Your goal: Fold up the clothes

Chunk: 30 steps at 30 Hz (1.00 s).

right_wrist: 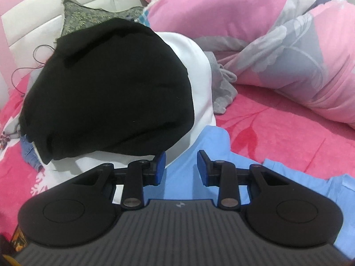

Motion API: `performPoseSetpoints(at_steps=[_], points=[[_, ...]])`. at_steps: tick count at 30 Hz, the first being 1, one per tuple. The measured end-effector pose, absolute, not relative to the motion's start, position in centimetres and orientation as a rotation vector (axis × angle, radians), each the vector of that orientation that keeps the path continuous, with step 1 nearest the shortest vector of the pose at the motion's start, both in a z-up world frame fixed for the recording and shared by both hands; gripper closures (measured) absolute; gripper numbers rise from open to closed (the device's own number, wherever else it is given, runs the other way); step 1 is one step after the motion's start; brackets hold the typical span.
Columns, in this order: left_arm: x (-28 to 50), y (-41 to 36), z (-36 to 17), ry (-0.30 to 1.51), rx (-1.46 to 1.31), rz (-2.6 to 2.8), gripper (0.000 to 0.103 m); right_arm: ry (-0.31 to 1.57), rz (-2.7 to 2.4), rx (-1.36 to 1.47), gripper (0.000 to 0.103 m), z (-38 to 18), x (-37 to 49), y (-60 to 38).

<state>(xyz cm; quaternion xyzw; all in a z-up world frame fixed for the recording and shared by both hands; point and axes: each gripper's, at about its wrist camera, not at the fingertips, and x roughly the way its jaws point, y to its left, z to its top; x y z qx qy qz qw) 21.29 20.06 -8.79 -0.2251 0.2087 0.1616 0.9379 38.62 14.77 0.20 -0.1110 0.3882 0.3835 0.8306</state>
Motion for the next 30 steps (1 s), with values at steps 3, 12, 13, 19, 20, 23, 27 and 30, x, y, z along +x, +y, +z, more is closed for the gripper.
performPoseSetpoints(at_steps=[3,12,13,19,20,23,27,30], points=[[21.5,20.1,-8.9,0.435,-0.470,0.325,0.066,0.851,0.804,-0.224,0.073,-0.4,39.6,15.5],[21.7,20.2,-9.2,0.440,-0.466,0.320,0.094,0.935,0.767,-0.299,0.069,-2.3,41.2,18.1],[21.7,20.1,-9.2,0.434,-0.463,0.318,0.096,0.934,0.764,-0.312,0.068,-2.5,41.2,18.3],[21.4,19.6,-8.8,0.388,-0.415,0.296,0.099,0.952,0.739,-0.346,0.067,-3.4,41.6,19.2],[21.4,19.5,-8.8,0.381,-0.406,0.291,0.100,0.954,0.736,-0.344,0.071,-3.4,41.7,19.2],[21.1,19.1,-8.6,0.361,-0.378,0.277,0.100,0.946,0.726,-0.323,0.091,-3.3,41.8,18.7],[20.8,18.4,-8.3,0.328,-0.329,0.255,0.100,0.927,0.727,-0.248,0.099,-2.6,41.9,17.4],[20.3,17.6,-7.9,0.296,-0.267,0.244,0.100,0.905,0.740,-0.167,0.100,-1.9,41.8,16.0]])
